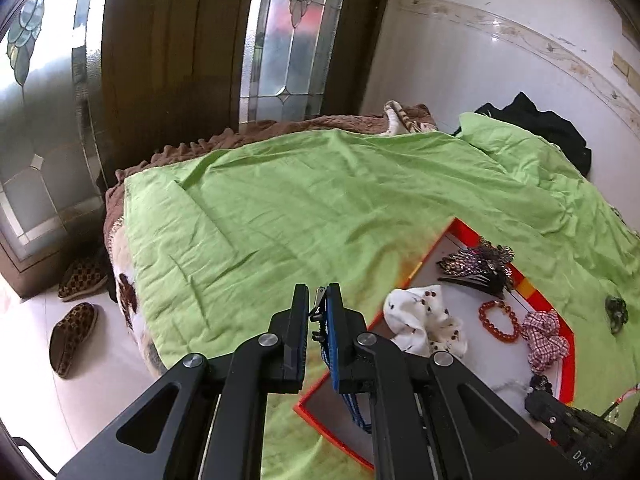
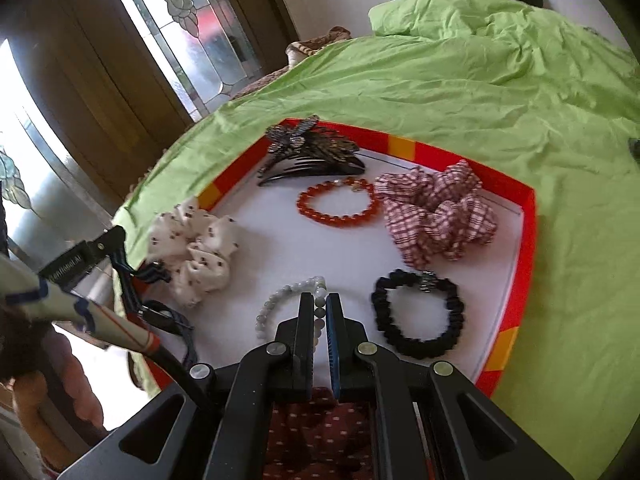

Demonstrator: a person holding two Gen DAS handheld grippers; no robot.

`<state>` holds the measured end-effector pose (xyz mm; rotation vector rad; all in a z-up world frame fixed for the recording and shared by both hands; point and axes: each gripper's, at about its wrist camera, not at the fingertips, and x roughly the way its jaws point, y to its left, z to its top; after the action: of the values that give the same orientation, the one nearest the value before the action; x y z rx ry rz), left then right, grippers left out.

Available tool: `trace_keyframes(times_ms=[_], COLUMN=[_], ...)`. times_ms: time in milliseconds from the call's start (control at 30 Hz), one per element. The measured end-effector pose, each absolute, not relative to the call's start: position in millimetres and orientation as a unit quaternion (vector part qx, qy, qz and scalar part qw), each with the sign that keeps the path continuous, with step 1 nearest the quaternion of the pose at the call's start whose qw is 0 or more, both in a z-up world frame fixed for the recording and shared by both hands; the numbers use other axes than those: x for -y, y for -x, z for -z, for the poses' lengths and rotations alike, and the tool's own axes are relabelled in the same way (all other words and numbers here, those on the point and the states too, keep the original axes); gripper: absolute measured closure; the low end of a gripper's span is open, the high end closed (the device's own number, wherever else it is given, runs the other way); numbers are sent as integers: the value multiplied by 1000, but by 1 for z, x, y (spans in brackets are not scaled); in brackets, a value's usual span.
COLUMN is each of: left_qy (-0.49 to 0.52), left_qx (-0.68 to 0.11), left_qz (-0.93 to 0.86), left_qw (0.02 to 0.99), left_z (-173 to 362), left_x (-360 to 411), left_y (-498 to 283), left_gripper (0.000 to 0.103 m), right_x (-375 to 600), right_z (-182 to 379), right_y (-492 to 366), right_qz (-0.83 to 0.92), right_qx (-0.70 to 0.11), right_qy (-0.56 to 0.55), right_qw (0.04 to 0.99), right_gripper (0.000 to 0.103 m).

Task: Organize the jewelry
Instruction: 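Carry watch and jade bracelet to the tray and open both tools, then move both tools back to the pearl and leopard-print bracelets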

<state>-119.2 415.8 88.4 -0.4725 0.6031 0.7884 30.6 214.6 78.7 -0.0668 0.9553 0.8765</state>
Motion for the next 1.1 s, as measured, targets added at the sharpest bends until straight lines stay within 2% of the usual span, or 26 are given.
trace_keyframes(times_ms=[100, 167, 233, 267, 300, 333, 400, 867, 1100], left_qy=[214, 210, 213, 218, 220, 220, 218, 209, 177], left_qx=[-287, -284, -275, -263, -251, -242, -225, -232, -236], left_qz=[-374, -372, -367, -364, -363, -363, -367, -379, -387], left_qw=[856, 858, 862, 867, 870, 872, 876, 871, 874], left_z=[-89, -90, -93, -96, -99, -101, -105, -102, -104], left_x=[-412, -409, -408, -406, -406, -405, -403, -397, -382], left_y=[118, 119, 121, 125, 128, 130, 135, 138, 134], left_gripper=[94, 85, 60, 55, 51, 49, 45, 42, 39], right_x=[-212, -212, -211, -210, -209, -208, -205, -162, -120], right_z=[-79, -80, -81, -82, -83, -85, -89, -107, -104], right_y=[-29, -28, -27, -27, -26, -26, -23, 4, 7], right_qz=[-403, -402, -402, -402, -403, -402, -399, -392, -370], right_qx=[-441, -437, -433, -431, -429, -427, -416, -366, -368], right_qy=[36, 39, 40, 39, 37, 36, 34, 60, 57], right_qw=[801, 803, 806, 807, 808, 809, 816, 842, 851], right_gripper=[96, 96, 95, 94, 87, 75, 62, 59, 59])
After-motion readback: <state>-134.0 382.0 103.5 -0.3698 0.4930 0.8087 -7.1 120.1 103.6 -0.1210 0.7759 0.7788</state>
